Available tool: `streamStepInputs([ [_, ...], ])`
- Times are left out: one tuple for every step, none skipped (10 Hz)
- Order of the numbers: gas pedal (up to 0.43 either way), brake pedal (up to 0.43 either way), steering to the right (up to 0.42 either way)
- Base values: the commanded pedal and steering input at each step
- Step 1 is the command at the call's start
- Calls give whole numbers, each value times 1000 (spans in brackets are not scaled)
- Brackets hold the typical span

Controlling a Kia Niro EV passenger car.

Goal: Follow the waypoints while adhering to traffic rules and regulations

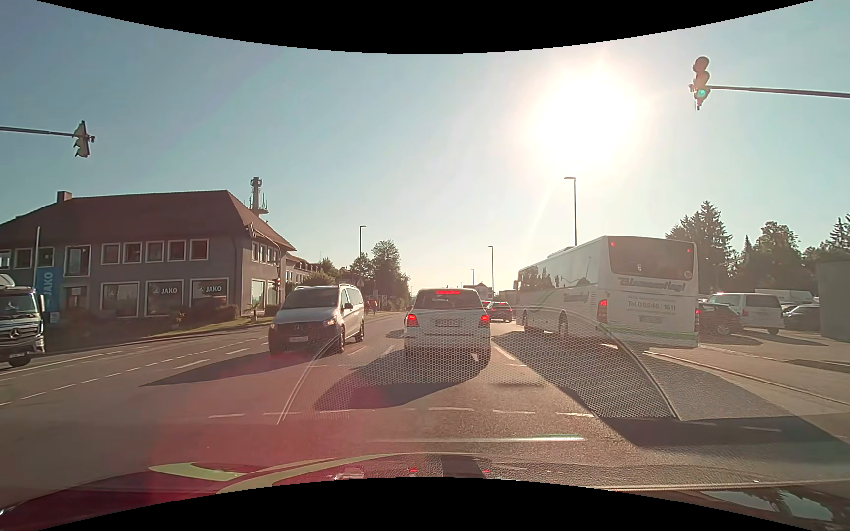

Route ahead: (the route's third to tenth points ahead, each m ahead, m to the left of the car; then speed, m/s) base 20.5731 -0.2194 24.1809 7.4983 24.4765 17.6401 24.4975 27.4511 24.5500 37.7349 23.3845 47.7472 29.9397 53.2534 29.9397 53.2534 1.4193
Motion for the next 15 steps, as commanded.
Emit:
streamStepInputs([
  [0,220,12],
  [0,220,12],
  [0,220,11],
  [0,220,11],
  [0,220,11],
  [0,220,11],
  [0,220,11],
  [0,220,11],
  [0,201,12],
  [0,152,13],
  [0,110,11],
  [0,0,10],
  [0,0,10],
  [0,0,11],
  [177,0,14],
])
